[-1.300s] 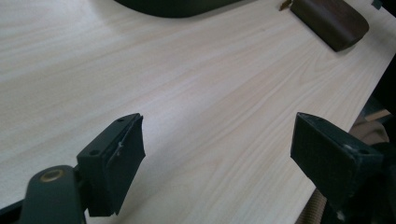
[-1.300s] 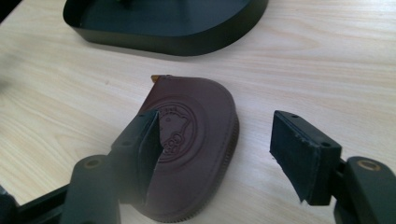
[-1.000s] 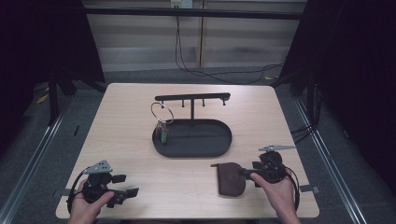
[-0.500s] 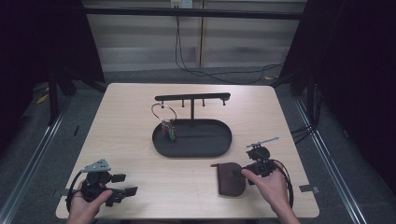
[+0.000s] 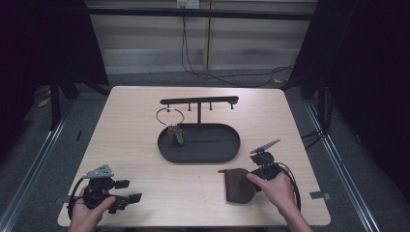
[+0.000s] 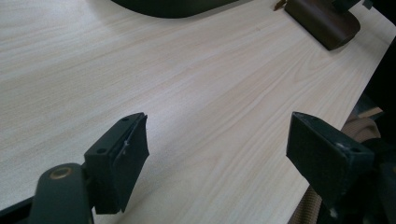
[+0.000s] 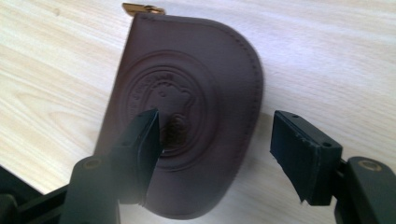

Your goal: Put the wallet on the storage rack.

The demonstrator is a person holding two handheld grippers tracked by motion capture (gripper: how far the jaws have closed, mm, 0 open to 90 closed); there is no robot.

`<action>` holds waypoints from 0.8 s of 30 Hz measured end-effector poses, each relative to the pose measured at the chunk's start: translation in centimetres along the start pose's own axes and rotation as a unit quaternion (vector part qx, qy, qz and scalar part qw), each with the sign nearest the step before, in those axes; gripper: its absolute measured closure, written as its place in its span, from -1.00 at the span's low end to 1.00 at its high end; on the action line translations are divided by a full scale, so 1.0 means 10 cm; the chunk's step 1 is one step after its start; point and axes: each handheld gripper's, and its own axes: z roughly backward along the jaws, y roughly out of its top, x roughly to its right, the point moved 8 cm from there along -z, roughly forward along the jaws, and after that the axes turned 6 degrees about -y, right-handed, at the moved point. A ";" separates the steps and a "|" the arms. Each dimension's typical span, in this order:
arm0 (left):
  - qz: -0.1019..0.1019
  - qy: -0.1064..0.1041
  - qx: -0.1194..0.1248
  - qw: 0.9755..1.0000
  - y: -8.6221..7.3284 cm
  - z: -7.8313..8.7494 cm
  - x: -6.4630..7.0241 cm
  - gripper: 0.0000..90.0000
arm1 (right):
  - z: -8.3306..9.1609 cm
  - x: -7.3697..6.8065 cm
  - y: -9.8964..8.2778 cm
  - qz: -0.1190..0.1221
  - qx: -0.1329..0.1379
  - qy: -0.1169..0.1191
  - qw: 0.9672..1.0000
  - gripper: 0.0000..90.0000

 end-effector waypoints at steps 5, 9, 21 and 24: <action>-0.003 -0.001 -0.006 1.000 -0.01 -0.01 0.01 -0.54 | -0.03 -0.08 -0.01 -0.003 -0.044 0.010 0.999 -0.32; -0.001 -0.001 -0.002 1.000 0.00 -0.01 0.00 -0.54 | -0.07 -0.08 -0.02 -0.009 -0.053 0.016 0.998 -0.33; -0.002 0.008 -0.009 1.000 -0.01 -0.01 -0.03 -0.54 | -0.09 -0.06 -0.03 -0.019 -0.042 0.045 0.998 -0.14; -0.002 0.011 -0.011 1.000 -0.02 -0.01 -0.03 -0.54 | -0.07 -0.06 -0.01 -0.009 -0.031 0.037 0.999 0.01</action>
